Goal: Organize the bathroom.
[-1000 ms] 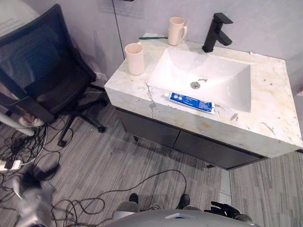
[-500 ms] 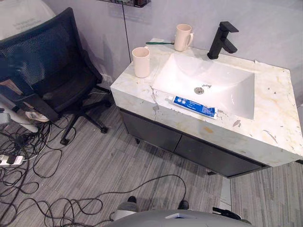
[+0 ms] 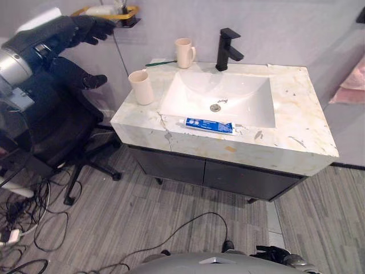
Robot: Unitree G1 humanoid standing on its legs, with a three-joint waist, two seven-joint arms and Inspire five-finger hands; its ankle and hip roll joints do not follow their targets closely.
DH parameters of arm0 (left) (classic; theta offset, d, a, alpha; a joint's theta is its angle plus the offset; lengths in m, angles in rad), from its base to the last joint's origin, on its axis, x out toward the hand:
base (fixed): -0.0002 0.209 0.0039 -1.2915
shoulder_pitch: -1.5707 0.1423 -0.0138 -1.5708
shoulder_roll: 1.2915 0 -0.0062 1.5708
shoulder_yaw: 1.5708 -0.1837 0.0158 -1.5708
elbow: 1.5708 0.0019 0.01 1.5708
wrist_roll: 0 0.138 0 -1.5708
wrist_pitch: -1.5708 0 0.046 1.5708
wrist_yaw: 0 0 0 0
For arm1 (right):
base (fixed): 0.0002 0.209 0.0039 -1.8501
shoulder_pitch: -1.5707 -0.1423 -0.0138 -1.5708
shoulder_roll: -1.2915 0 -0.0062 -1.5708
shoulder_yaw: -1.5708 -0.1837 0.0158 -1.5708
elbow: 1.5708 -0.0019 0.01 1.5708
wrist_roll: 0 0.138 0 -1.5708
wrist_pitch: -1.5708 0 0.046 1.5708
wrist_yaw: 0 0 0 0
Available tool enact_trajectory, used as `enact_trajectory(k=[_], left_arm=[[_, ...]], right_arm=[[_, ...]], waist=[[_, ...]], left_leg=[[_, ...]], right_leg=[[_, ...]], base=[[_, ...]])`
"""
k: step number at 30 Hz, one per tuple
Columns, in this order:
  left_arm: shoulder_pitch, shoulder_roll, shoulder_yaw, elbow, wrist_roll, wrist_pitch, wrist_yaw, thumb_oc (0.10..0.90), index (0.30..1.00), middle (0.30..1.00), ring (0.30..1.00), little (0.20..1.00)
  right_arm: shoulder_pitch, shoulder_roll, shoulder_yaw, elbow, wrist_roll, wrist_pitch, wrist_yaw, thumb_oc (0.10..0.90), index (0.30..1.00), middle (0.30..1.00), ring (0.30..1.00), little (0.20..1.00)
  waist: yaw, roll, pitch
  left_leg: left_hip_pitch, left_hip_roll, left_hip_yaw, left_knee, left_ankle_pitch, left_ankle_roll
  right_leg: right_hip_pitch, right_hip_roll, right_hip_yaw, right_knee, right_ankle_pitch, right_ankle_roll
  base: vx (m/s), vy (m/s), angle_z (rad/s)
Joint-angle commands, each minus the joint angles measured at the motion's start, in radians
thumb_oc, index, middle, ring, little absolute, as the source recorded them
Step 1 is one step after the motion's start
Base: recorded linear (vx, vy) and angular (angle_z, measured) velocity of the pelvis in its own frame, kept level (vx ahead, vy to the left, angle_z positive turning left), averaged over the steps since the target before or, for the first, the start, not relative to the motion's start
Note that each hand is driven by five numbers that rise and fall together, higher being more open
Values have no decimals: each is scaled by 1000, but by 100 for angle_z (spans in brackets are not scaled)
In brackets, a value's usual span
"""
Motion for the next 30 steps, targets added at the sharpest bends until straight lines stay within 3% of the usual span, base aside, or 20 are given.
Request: enact_trajectory(k=[1,5,13,23,30], left_arm=[[-110,64,123,6,-172,9,-65,800,900,900,900,900],[-213,42,4,7,-234,98,-148,800,900,900,900,900],[-272,-19,-77,70,-218,219,-211,800,900,900,900,900],[-235,-59,-81,116,-183,227,-225,800,900,900,900,900],[-177,-92,-47,58,-201,239,-176,800,900,900,900,900]], right_arm=[[-18,1,12,41,-55,28,35,800,900,900,900,900],[-28,-8,11,59,-70,31,41,800,900,900,900,900],[-37,-17,15,73,-81,37,49,800,900,900,900,900],[-54,-31,14,64,-71,40,41,800,900,900,900,900],[-66,-63,-5,59,-82,24,40,800,900,900,900,900]], waist=[[14,22,-12],[7,25,-12],[-11,34,-2],[-31,47,35],[-53,81,60]], left_leg=[[-26,44,68,58,-88,-9],[-31,43,77,61,-85,-12],[-49,40,93,80,-83,-13],[-85,32,103,101,-83,-12],[-102,27,119,94,-69,-18]], right_leg=[[-28,-23,32,85,-105,40],[-30,-23,38,80,-102,42],[-40,-26,53,77,-97,42],[-77,-39,73,88,-90,40],[-101,-51,89,90,-85,38]], base=[[-15,25,-6],[-8,11,-2],[-6,13,-4],[-29,10,-2],[-31,29,-5]])
